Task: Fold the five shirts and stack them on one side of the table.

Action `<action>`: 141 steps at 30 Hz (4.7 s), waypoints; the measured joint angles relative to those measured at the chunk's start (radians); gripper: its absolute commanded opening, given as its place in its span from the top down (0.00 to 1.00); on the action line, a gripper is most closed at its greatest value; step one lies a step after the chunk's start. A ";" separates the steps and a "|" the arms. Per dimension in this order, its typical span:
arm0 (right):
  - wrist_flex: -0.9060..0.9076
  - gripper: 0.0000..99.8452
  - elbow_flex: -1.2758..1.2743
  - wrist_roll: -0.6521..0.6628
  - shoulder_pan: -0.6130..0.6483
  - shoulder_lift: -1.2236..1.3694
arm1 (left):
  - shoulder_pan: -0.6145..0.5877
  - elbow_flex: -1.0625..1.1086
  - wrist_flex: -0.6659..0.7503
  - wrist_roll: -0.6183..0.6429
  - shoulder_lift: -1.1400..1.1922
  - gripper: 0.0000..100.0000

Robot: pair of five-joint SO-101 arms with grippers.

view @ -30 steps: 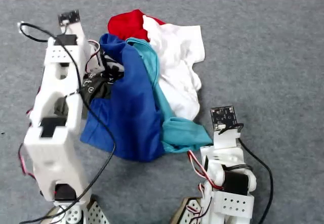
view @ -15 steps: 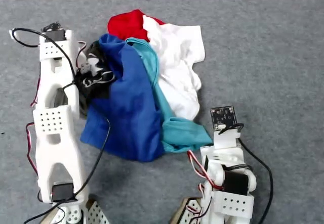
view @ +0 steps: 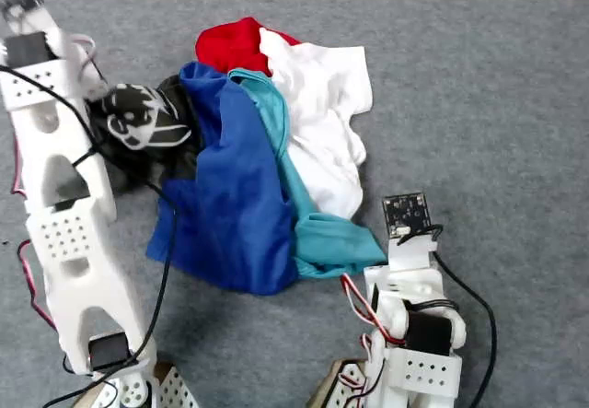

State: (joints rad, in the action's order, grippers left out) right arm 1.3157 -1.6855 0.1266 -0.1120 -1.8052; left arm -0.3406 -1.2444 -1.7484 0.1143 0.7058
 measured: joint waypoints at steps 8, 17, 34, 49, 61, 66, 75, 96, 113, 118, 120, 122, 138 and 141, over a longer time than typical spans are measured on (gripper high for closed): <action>0.000 1.00 0.000 0.000 0.000 0.000 | 0.055 -0.002 0.000 0.000 -0.377 0.98; 0.000 1.00 0.000 0.000 0.000 0.000 | 0.350 -0.021 0.000 0.000 -0.672 0.98; -0.138 0.75 0.000 0.000 0.000 0.000 | 0.333 0.370 0.000 -0.008 -0.706 0.81; -0.163 0.68 0.158 0.127 0.000 0.000 | 0.014 1.343 0.422 -0.061 -0.466 0.71; -0.288 0.68 0.198 0.245 0.000 0.000 | 0.023 1.366 0.572 0.081 -0.315 0.97; -0.298 0.68 0.287 0.245 0.000 0.000 | 0.023 1.274 0.528 0.086 -0.290 0.98; -0.354 0.68 0.339 0.133 -0.075 0.000 | 0.037 0.827 0.155 0.084 -0.440 0.98; -0.209 0.68 0.057 -0.078 -0.422 0.000 | 0.970 0.362 0.282 0.232 -0.735 0.98; -0.181 0.68 0.000 -0.078 -0.554 0.000 | 1.323 0.362 0.669 0.265 -0.262 0.96; -0.181 0.68 0.000 -0.078 -0.554 0.000 | 1.339 0.362 0.575 0.250 -0.204 0.74; -0.180 0.68 -0.002 -0.080 -0.557 0.000 | 1.336 0.356 0.485 0.285 -0.203 0.73; -0.180 0.68 0.000 -0.078 -0.554 0.000 | 1.327 0.311 0.390 0.311 -0.204 0.73; -0.180 0.68 0.000 0.023 -0.554 0.000 | 0.706 0.264 0.060 0.275 -0.196 0.67; -0.180 0.68 0.000 0.023 -0.554 0.000 | 0.654 0.430 0.118 0.275 -0.149 0.66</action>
State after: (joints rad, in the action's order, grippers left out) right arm 1.1362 -1.6855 0.1496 -0.6659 -1.8052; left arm 0.3130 -0.8147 -1.6303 0.3890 0.5570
